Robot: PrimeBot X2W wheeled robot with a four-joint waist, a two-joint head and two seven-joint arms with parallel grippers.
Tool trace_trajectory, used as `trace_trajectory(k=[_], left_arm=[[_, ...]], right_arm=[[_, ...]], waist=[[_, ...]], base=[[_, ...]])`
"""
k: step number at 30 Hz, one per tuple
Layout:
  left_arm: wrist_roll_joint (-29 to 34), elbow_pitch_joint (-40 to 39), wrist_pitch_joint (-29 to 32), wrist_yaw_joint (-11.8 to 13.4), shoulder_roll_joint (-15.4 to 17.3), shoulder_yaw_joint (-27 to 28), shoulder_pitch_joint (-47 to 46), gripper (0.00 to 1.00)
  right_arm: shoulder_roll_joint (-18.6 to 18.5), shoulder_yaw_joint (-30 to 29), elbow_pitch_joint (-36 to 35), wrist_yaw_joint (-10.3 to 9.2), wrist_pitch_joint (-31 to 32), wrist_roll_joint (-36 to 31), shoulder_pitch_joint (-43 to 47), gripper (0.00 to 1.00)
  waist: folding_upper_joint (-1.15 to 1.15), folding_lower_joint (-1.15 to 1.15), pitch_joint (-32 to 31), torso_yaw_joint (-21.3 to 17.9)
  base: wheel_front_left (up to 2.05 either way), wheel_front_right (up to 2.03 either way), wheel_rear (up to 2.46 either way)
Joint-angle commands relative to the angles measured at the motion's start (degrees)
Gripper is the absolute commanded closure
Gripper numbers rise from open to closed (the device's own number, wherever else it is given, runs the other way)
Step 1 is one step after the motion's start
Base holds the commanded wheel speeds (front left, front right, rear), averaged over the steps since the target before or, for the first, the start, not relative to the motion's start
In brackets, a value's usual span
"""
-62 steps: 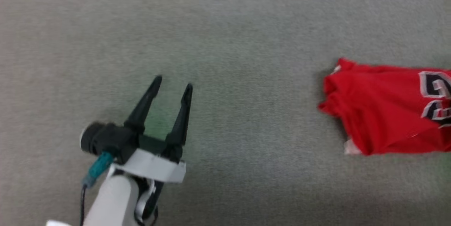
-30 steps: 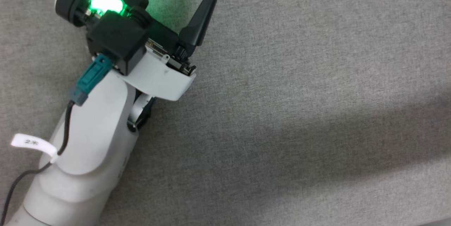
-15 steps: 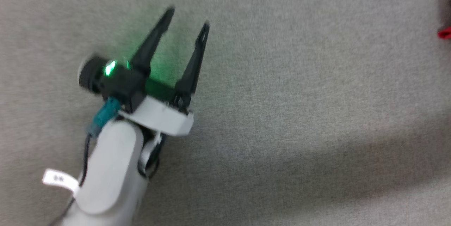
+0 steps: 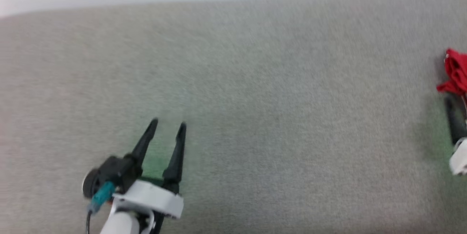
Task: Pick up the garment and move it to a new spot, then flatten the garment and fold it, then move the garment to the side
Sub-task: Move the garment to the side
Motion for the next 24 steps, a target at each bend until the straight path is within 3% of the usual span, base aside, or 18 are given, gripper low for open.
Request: trace_trajectory(k=[1, 13, 24], left_arm=[[-0.2, 0.2, 0.0, -0.1, 0.0, 0.3, 1.3, 0.00], [-1.3, 0.0, 0.0, -0.1, 0.7, 3.2, 10.8, 0.00], [-1.7, -2.9, 0.0, -0.1, 1.7, 4.7, 15.4, 0.00]], right_arm=[[0.6, -1.0, -0.7, -0.10, -0.3, -0.4, 1.6, 0.00], [11.3, -10.6, -14.7, -0.10, -0.3, -5.4, 18.3, 0.00], [14.2, -18.7, -24.7, -0.10, -0.3, -9.2, 27.2, 0.00]], waist=[[0.00, 0.00, -8.5, 6.8], [0.00, 0.00, -16.3, 8.9], [0.00, 0.00, -18.3, 9.3]], base=[[0.00, 0.00, 0.00], [0.00, 0.00, 0.00], [0.00, 0.00, 0.00]])
